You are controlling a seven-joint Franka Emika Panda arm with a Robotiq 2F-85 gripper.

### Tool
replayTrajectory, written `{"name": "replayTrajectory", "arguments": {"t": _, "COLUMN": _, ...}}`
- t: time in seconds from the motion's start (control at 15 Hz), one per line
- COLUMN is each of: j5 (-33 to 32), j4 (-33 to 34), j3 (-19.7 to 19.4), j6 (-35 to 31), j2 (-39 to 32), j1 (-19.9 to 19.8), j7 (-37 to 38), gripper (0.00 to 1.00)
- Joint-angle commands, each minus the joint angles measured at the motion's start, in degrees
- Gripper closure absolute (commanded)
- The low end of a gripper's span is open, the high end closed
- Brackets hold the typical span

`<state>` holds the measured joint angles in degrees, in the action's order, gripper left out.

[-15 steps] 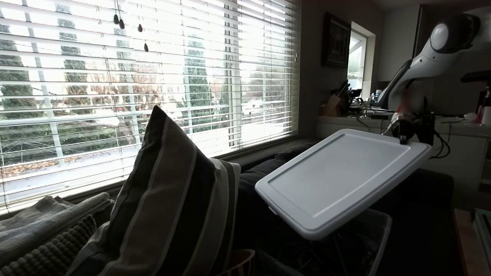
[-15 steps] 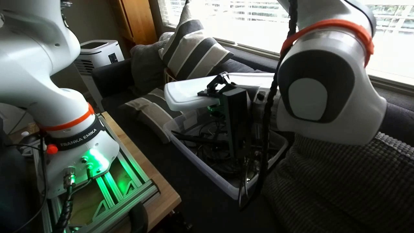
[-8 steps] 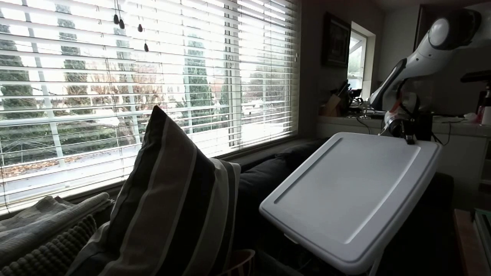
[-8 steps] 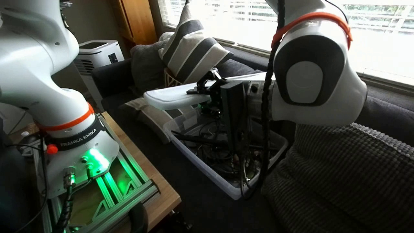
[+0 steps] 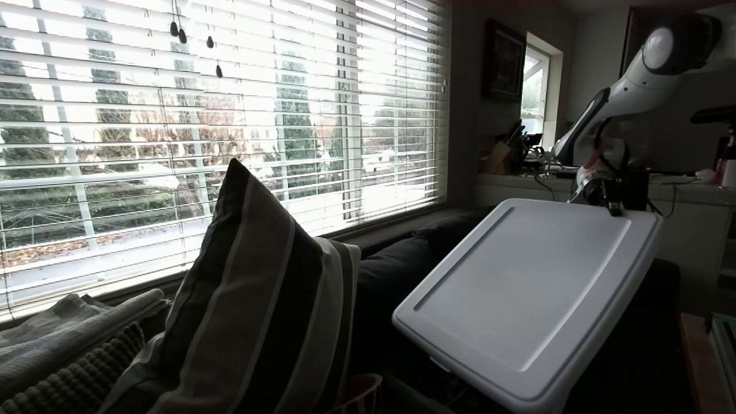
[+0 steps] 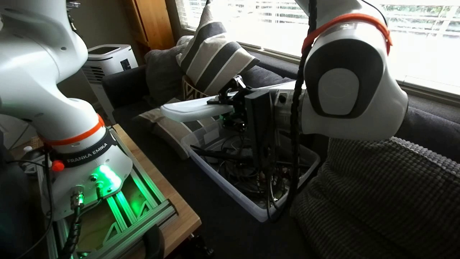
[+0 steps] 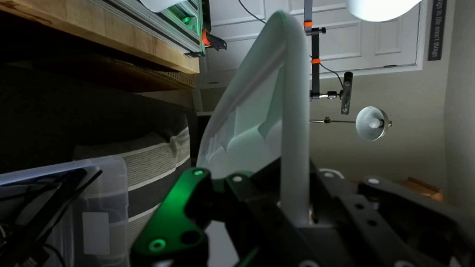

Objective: Use the white lid to close the clear plastic box

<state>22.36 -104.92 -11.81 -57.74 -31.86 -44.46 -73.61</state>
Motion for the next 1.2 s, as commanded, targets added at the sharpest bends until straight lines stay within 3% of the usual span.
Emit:
{"name": "replayTrajectory", "arguments": {"t": 0.0, "j5": -0.77, "j4": 0.80, "j3": -0.09, "j6": 0.15, "j2": -0.72, "j1": 0.58, "j7": -0.82, "gripper": 0.98}}
{"name": "replayTrajectory", "arguments": {"t": 0.6, "j5": -4.24, "j4": 10.34, "j3": 2.60, "j6": -0.49, "j2": -11.25, "j1": -0.43, "j7": -6.94, "gripper": 0.98}}
{"name": "replayTrajectory", "arguments": {"t": 1.13, "j5": 0.19, "j4": 20.27, "j3": 5.27, "j6": -0.65, "j2": -23.69, "j1": -2.22, "j7": -7.99, "gripper": 0.98}}
